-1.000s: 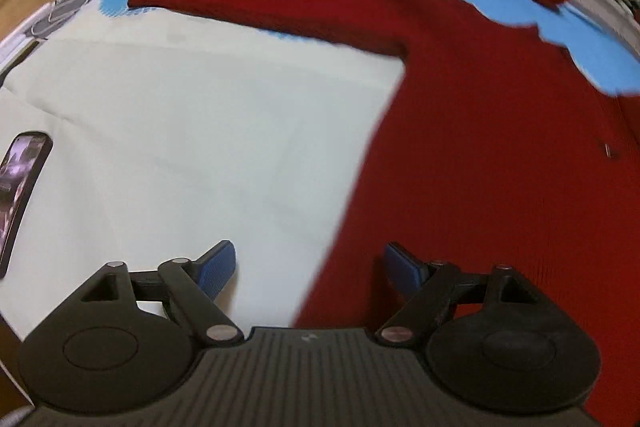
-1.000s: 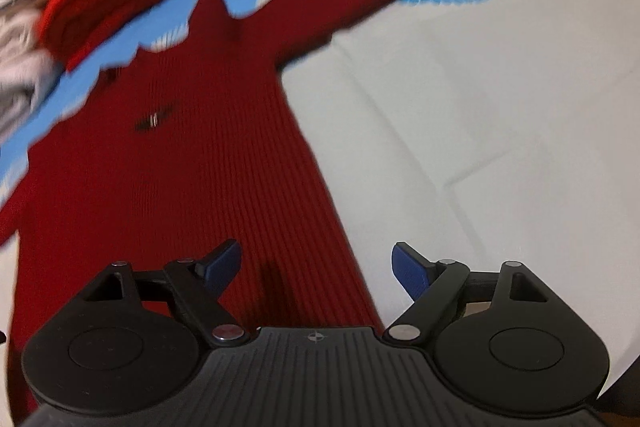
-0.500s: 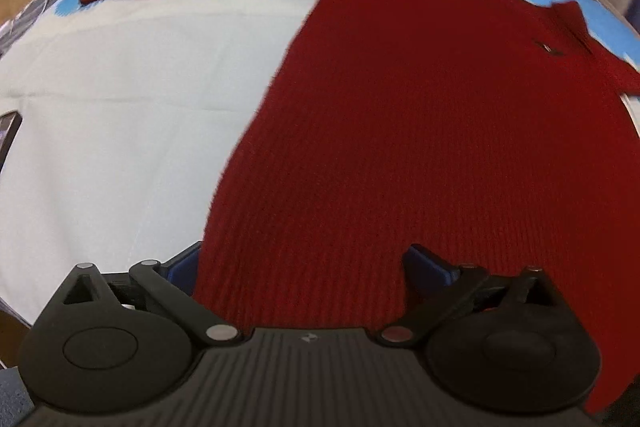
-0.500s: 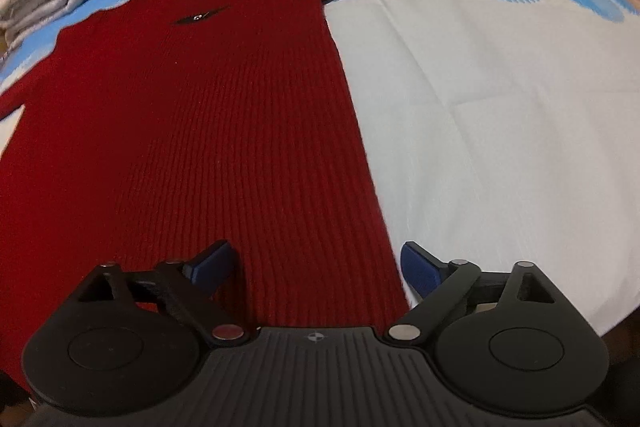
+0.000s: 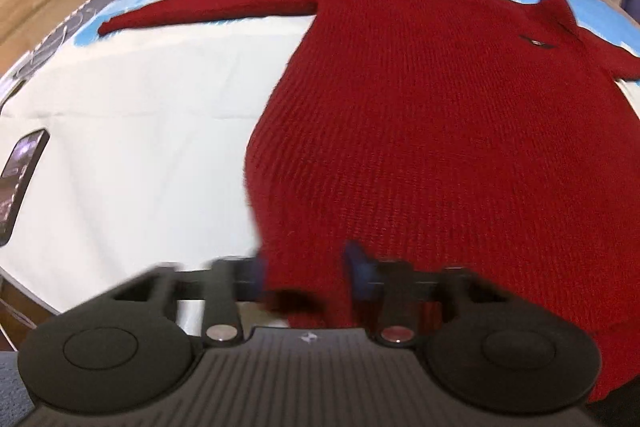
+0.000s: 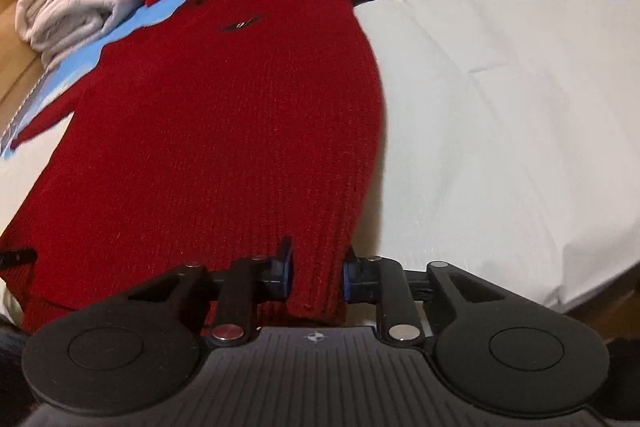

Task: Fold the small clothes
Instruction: 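Release the cardigan with both grippers and smooth it flat on the bed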

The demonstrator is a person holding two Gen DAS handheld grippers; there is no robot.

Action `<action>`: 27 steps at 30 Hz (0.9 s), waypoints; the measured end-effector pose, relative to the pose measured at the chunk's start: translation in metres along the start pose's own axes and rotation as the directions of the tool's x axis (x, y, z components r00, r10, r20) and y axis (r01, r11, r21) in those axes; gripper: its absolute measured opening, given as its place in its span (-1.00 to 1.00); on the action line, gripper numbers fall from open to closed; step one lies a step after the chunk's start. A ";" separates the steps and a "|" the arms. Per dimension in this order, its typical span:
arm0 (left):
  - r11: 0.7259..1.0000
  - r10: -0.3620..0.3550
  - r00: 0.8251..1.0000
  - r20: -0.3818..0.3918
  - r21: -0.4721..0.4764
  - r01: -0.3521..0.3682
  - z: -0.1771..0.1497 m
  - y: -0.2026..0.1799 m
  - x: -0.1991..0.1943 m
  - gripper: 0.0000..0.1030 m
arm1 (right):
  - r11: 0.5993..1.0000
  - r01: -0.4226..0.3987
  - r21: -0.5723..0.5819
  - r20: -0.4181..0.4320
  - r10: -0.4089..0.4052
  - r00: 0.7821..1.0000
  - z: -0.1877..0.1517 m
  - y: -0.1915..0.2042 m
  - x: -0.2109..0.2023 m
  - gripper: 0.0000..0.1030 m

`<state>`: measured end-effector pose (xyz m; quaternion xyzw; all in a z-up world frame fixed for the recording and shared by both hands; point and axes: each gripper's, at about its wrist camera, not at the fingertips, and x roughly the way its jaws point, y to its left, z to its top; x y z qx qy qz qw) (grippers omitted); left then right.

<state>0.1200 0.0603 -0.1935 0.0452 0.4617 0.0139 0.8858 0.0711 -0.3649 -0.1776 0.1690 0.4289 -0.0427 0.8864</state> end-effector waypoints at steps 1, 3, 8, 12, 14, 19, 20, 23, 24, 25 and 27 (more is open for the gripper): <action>1.000 0.004 1.000 0.006 0.008 -0.004 -0.001 -0.002 -0.002 -0.55 | 1.000 0.005 0.000 0.005 -0.005 1.000 -0.001 0.000 0.000 -0.59; 0.999 0.022 1.000 0.019 0.025 -0.023 -0.005 -0.006 -0.006 -0.56 | 1.000 0.015 0.004 0.013 -0.015 1.000 -0.001 0.000 -0.002 -0.60; 0.999 0.013 1.000 0.013 0.036 -0.013 -0.011 -0.005 -0.012 -0.56 | 0.999 0.025 0.048 0.011 -0.025 1.000 -0.002 -0.005 -0.007 -0.61; 0.999 0.011 1.000 0.022 0.042 -0.011 -0.010 -0.002 -0.011 -0.36 | 0.999 0.039 0.024 0.013 -0.039 0.999 0.001 -0.004 -0.001 -0.56; 1.000 0.017 1.000 0.020 0.011 -0.018 -0.007 0.004 -0.012 0.46 | 0.997 0.075 0.003 0.032 -0.075 0.997 0.002 0.000 -0.002 -0.25; 0.999 0.024 0.997 0.080 -0.035 -0.021 -0.002 0.014 -0.018 0.87 | 0.983 0.183 -0.017 0.142 -0.178 0.974 0.008 0.005 -0.014 0.33; 1.000 0.023 0.997 0.080 -0.020 -0.021 -0.002 0.012 -0.016 0.87 | 0.985 0.172 -0.013 0.163 -0.168 0.972 0.008 0.005 -0.016 0.47; 1.000 0.027 0.997 0.072 0.005 -0.028 -0.001 0.007 -0.011 0.87 | 0.993 0.117 -0.017 0.199 -0.111 0.974 0.010 0.009 -0.018 0.51; 1.000 0.024 0.997 0.070 0.010 -0.025 0.000 0.005 -0.009 0.87 | 0.994 0.104 -0.025 0.202 -0.097 0.975 0.010 0.011 -0.017 0.51; 1.000 0.021 0.997 0.070 0.012 -0.022 0.000 0.003 -0.009 0.87 | 0.995 0.095 -0.035 0.202 -0.087 0.976 0.010 0.013 -0.016 0.52; 1.000 0.010 0.997 0.078 0.008 -0.011 0.001 0.001 -0.010 0.87 | 0.994 0.090 -0.056 0.202 -0.077 0.976 0.010 0.017 -0.013 0.53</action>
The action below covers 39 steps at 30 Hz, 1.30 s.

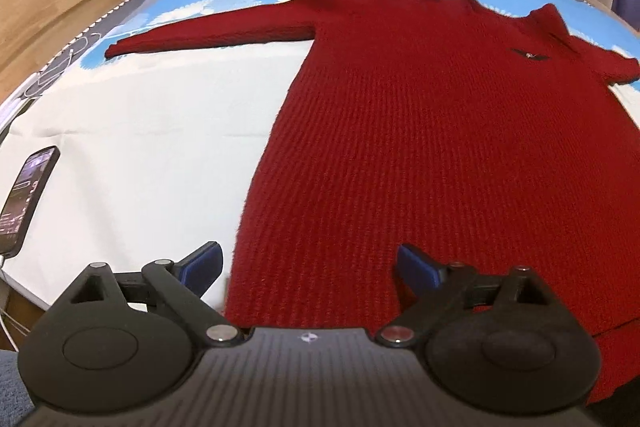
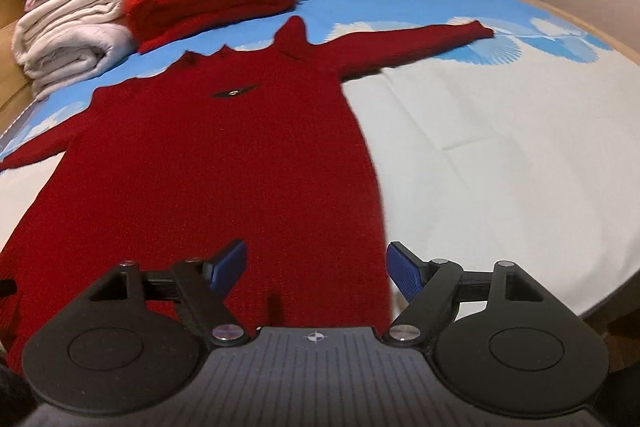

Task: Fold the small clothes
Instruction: 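Release the cardigan with both grippers and smooth it flat on the bed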

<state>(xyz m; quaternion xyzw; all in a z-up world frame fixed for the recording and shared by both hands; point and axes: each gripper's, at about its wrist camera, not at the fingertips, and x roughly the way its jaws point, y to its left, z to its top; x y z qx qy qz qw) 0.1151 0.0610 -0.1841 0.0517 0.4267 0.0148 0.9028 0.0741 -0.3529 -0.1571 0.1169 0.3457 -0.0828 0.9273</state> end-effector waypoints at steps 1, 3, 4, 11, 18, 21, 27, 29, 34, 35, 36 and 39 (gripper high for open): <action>1.000 -0.007 1.000 0.005 -0.006 0.007 0.000 -0.001 -0.001 0.87 | 1.000 0.000 -0.010 -0.001 0.000 1.000 0.000 0.002 0.001 0.53; 1.000 -0.020 1.000 0.014 -0.021 0.021 0.002 -0.001 -0.006 0.87 | 1.000 -0.001 -0.021 0.000 0.001 1.000 0.001 0.005 0.001 0.53; 0.999 -0.028 0.999 0.018 -0.026 0.028 0.002 -0.001 -0.009 0.87 | 1.000 -0.001 -0.018 0.002 0.001 1.000 0.002 0.006 0.001 0.53; 0.997 -0.062 0.996 0.056 -0.032 0.064 0.021 -0.004 -0.027 0.89 | 0.994 -0.055 0.094 0.036 0.052 0.998 0.015 0.015 -0.003 0.53; 0.999 -0.052 0.996 0.075 0.014 0.051 0.043 -0.020 -0.026 0.99 | 0.988 -0.119 0.095 0.036 0.116 0.993 0.025 0.037 0.003 0.54; 0.998 -0.060 0.996 0.064 0.026 0.058 0.055 -0.027 -0.018 0.99 | 0.985 -0.152 0.084 0.033 0.149 0.988 0.029 0.047 0.004 0.54; 0.996 -0.082 0.995 0.051 0.042 0.080 0.083 -0.042 0.002 0.99 | 0.974 -0.211 0.077 0.023 0.210 0.977 0.044 0.066 0.010 0.56; 0.995 -0.084 0.995 0.056 0.056 0.080 0.094 -0.049 0.010 0.99 | 0.973 -0.221 0.072 0.021 0.220 0.975 0.052 0.072 0.014 0.57; 0.992 -0.092 0.994 0.065 0.090 0.086 0.126 -0.068 0.038 0.99 | 0.963 -0.256 0.090 -0.006 0.257 0.966 0.081 0.076 0.029 0.59; 0.992 -0.086 0.994 0.069 0.096 0.080 0.133 -0.072 0.046 0.99 | 0.963 -0.252 0.090 -0.010 0.254 0.967 0.089 0.074 0.034 0.60; 0.992 -0.083 0.994 0.071 0.099 0.075 0.140 -0.074 0.054 0.99 | 0.967 -0.240 0.090 -0.008 0.242 0.970 0.097 0.071 0.039 0.60; 0.994 -0.078 0.996 0.048 0.083 0.074 0.158 -0.070 0.082 0.99 | 0.976 -0.188 0.108 -0.013 0.191 0.982 0.122 0.061 0.060 0.61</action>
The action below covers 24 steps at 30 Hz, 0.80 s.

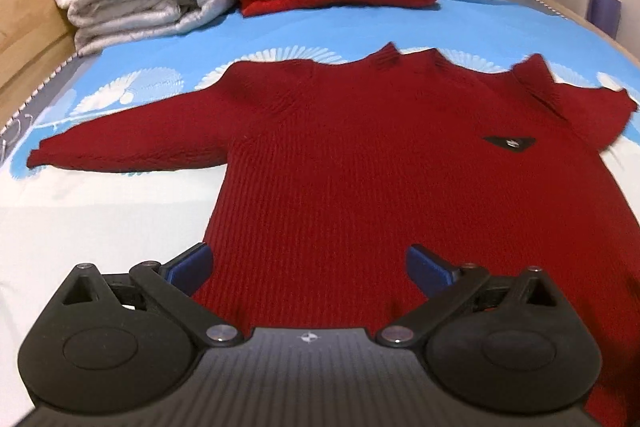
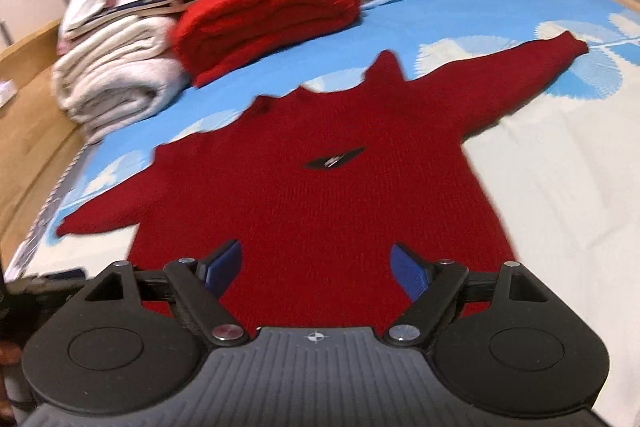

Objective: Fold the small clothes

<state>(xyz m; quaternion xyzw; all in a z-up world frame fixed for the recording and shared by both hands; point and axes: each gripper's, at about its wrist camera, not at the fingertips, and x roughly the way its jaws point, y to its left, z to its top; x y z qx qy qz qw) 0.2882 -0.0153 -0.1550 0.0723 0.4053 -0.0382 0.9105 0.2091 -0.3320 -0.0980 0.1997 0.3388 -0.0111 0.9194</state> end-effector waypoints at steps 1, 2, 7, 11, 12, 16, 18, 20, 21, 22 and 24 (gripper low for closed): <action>1.000 0.004 1.000 -0.014 -0.018 -0.004 0.006 0.006 0.010 0.99 | 1.000 0.011 0.021 -0.005 -0.011 1.000 0.009 -0.005 0.008 0.61; 0.999 0.017 0.999 -0.033 -0.046 -0.019 0.013 0.015 0.022 0.99 | 0.999 0.019 0.040 -0.010 -0.018 1.000 0.015 -0.010 0.016 0.61; 0.957 0.176 0.981 -0.077 -0.219 -0.189 0.050 0.088 0.072 0.99 | 0.989 0.090 0.120 -0.076 -0.081 0.994 0.022 -0.029 0.063 0.61; 0.814 0.329 0.939 -0.099 -0.475 -0.335 0.072 0.189 0.106 0.99 | 0.983 0.081 0.163 -0.149 -0.057 0.987 0.018 -0.031 0.078 0.61; 0.759 0.323 0.938 -0.127 -0.556 -0.337 0.073 0.222 0.116 0.99 | 0.983 0.074 0.165 -0.148 -0.050 0.988 0.019 -0.029 0.079 0.61; 0.587 0.255 0.956 -0.143 -0.762 -0.271 0.063 0.303 0.144 0.88 | 0.988 0.093 0.121 -0.130 -0.077 0.988 0.015 -0.023 0.080 0.61; 0.534 0.241 0.965 -0.105 -0.816 -0.222 0.059 0.325 0.156 0.88 | 0.983 0.107 0.148 -0.150 -0.085 0.985 0.013 -0.023 0.085 0.61; 0.499 0.200 0.978 -0.062 -0.853 -0.156 0.056 0.336 0.167 0.88 | 0.971 0.110 0.214 -0.173 -0.073 0.982 0.013 -0.026 0.091 0.61; 0.486 0.180 0.983 -0.041 -0.865 -0.125 0.055 0.339 0.173 0.87 | 0.967 0.109 0.232 -0.182 -0.067 0.981 0.012 -0.027 0.094 0.61; 0.485 0.188 0.982 -0.031 -0.866 -0.120 0.053 0.340 0.173 0.86 | 0.967 0.112 0.231 -0.187 -0.069 0.980 0.011 -0.026 0.097 0.61; 0.513 0.189 0.982 -0.021 -0.850 -0.116 0.059 0.340 0.177 0.39 | 0.973 0.128 0.193 -0.184 -0.092 0.979 0.008 -0.022 0.099 0.61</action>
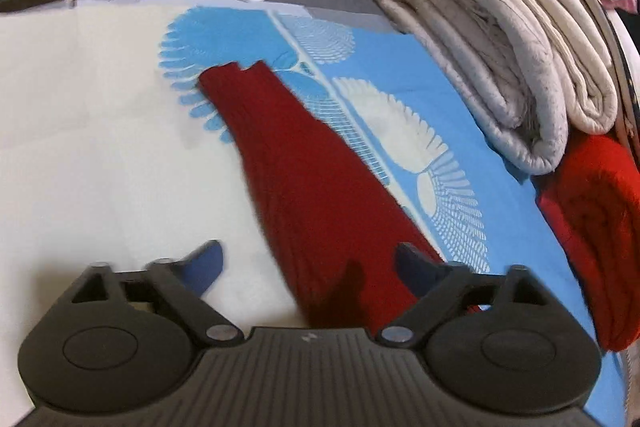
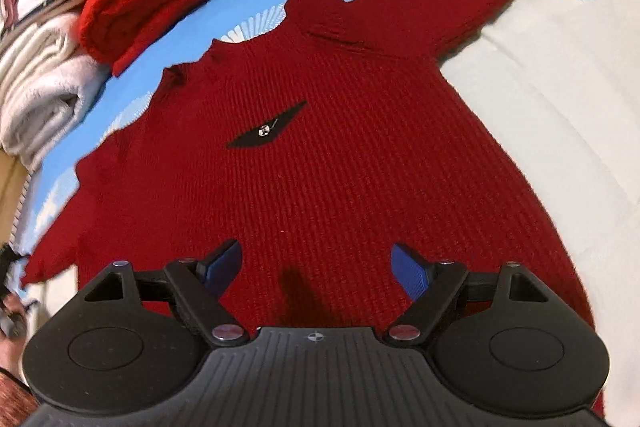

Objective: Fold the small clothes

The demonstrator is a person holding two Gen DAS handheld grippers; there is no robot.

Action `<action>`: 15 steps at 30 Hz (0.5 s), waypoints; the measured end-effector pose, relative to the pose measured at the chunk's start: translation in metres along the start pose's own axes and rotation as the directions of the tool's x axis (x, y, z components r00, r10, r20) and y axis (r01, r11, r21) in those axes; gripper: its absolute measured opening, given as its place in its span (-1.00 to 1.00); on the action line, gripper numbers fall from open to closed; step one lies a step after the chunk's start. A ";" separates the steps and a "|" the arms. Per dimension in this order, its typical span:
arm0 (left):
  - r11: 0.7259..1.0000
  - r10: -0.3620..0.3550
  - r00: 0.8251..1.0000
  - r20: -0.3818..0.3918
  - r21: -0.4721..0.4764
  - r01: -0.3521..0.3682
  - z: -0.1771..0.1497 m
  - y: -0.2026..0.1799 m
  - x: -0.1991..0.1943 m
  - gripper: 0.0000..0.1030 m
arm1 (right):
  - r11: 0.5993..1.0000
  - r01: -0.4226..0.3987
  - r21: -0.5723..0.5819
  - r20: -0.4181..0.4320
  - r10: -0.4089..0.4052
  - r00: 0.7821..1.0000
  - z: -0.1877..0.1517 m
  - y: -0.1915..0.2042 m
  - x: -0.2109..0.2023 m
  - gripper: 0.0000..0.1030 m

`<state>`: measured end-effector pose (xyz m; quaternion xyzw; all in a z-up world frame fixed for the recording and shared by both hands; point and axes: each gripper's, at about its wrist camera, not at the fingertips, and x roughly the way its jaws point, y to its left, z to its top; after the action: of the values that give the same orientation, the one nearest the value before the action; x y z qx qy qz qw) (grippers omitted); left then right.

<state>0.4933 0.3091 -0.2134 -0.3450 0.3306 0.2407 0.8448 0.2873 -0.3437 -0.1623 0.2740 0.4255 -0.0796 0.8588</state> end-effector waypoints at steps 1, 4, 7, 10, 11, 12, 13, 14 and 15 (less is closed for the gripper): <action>1.000 -0.011 1.000 -0.021 0.010 0.012 0.002 -0.002 0.003 -0.44 | 1.000 0.011 -0.021 0.004 -0.010 1.000 -0.001 0.002 0.001 0.61; 1.000 0.014 0.999 -0.051 -0.026 -0.016 0.007 -0.003 0.008 -0.68 | 0.998 0.024 -0.055 0.010 -0.023 1.000 -0.004 0.003 0.003 0.61; 0.999 0.050 0.998 -0.032 -0.008 -0.051 0.008 -0.013 0.001 -0.72 | 0.998 0.024 -0.059 0.017 -0.024 1.000 -0.005 0.001 0.001 0.61; 0.996 0.063 0.997 0.037 0.067 -0.065 0.008 -0.037 -0.019 -0.72 | 0.996 0.030 -0.087 0.018 -0.028 0.999 -0.005 0.003 0.002 0.60; 0.994 0.059 0.997 0.059 0.093 -0.064 0.007 -0.045 -0.028 -0.72 | 0.996 0.030 -0.090 0.020 -0.029 0.999 -0.005 0.004 0.002 0.60; 0.991 0.047 0.995 0.084 0.121 -0.057 0.006 -0.054 -0.038 -0.72 | 0.996 0.030 -0.089 0.024 -0.028 0.999 -0.004 0.004 0.001 0.60; 0.988 0.033 0.994 0.105 0.144 -0.048 0.004 -0.062 -0.046 -0.72 | 0.996 0.027 -0.089 0.028 -0.025 0.999 -0.004 0.004 0.000 0.60; 0.987 0.020 0.993 0.117 0.158 -0.038 0.002 -0.068 -0.053 -0.72 | 0.995 0.025 -0.092 0.031 -0.022 0.999 -0.003 0.005 -0.001 0.60; 0.985 0.004 0.992 0.126 0.172 -0.026 0.000 -0.074 -0.059 -0.72 | 0.995 0.025 -0.096 0.034 -0.022 0.999 -0.004 0.005 -0.001 0.60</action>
<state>0.5013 0.2508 -0.1388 -0.2521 0.2995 0.2386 0.8887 0.2858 -0.3377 -0.1609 0.2259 0.4180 -0.0735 0.8769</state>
